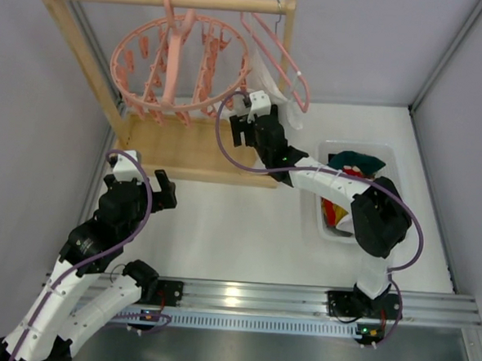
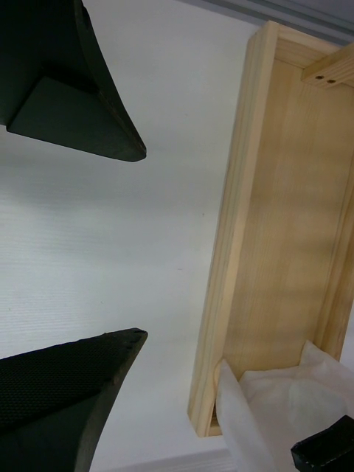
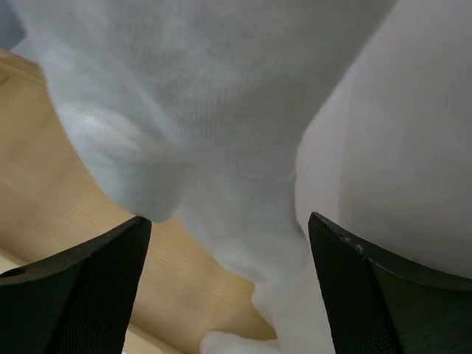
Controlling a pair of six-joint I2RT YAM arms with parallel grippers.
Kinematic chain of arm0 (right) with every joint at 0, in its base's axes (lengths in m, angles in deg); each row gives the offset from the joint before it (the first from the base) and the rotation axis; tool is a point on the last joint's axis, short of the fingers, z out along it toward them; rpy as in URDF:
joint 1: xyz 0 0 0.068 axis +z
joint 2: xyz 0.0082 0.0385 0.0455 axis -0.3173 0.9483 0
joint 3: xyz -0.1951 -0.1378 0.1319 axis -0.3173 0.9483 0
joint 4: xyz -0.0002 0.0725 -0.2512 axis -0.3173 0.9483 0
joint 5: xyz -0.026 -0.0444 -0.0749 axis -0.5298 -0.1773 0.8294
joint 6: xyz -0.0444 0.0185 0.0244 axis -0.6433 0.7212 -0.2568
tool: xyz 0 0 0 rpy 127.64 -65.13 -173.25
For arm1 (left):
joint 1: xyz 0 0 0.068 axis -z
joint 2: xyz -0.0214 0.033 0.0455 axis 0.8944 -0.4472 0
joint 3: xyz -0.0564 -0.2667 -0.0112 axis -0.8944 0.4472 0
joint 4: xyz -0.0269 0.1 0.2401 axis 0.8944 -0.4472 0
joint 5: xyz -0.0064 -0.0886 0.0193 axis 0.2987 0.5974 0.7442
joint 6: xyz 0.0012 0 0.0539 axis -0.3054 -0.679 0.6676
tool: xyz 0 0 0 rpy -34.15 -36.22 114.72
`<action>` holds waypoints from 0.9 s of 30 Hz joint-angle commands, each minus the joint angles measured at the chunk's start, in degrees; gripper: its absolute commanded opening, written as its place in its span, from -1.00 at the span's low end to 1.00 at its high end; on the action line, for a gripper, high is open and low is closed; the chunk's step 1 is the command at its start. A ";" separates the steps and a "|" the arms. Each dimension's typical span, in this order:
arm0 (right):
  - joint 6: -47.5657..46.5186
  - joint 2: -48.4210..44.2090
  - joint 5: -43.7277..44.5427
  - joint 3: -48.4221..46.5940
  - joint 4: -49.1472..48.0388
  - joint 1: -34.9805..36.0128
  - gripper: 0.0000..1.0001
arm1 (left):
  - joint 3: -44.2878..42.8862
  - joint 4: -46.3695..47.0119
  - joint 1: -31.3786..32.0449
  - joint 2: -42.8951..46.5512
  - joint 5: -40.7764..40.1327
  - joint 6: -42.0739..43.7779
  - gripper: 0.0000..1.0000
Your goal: Remove the socks clipped to the hanger
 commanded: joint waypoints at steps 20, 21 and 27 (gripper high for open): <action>-0.29 -3.73 -17.39 8.19 -20.67 0.26 -1.00 | 0.38 2.88 -0.18 0.53 1.60 -0.07 0.97; -0.20 -4.52 -16.60 8.72 -20.94 1.31 -1.00 | 0.21 2.88 -0.09 0.62 1.60 -0.07 0.97; -1.60 -7.86 -7.30 12.06 -21.29 8.16 -1.00 | -1.38 2.70 -0.09 3.68 5.02 -0.42 0.97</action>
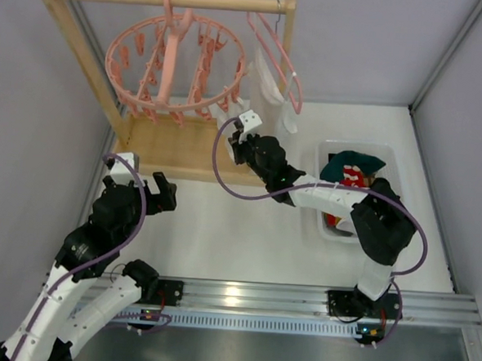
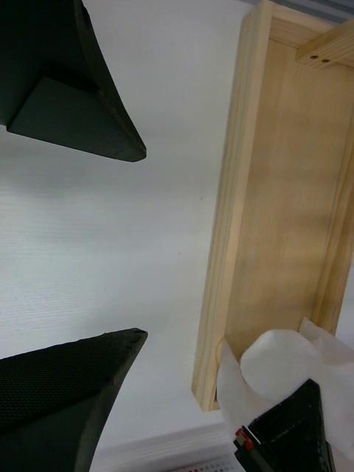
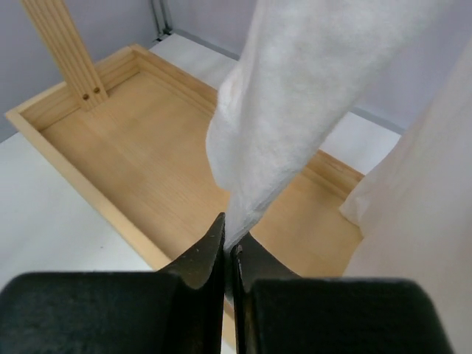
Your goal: Remove the socks clipped to the hanger
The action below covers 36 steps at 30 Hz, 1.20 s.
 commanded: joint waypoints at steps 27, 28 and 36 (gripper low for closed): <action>-14.46 4.69 25.66 -12.94 -7.14 30.69 -1.00 | -49.72 -10.33 -0.18 -30.83 0.13 5.45 0.97; -14.20 4.52 25.03 -12.31 -8.12 30.78 -1.00 | -49.72 -10.24 -0.18 -31.45 -0.14 5.19 0.96; -15.25 3.28 24.49 -5.81 -16.12 32.80 -1.00 | -49.02 -10.15 -0.27 -33.12 0.91 3.60 0.97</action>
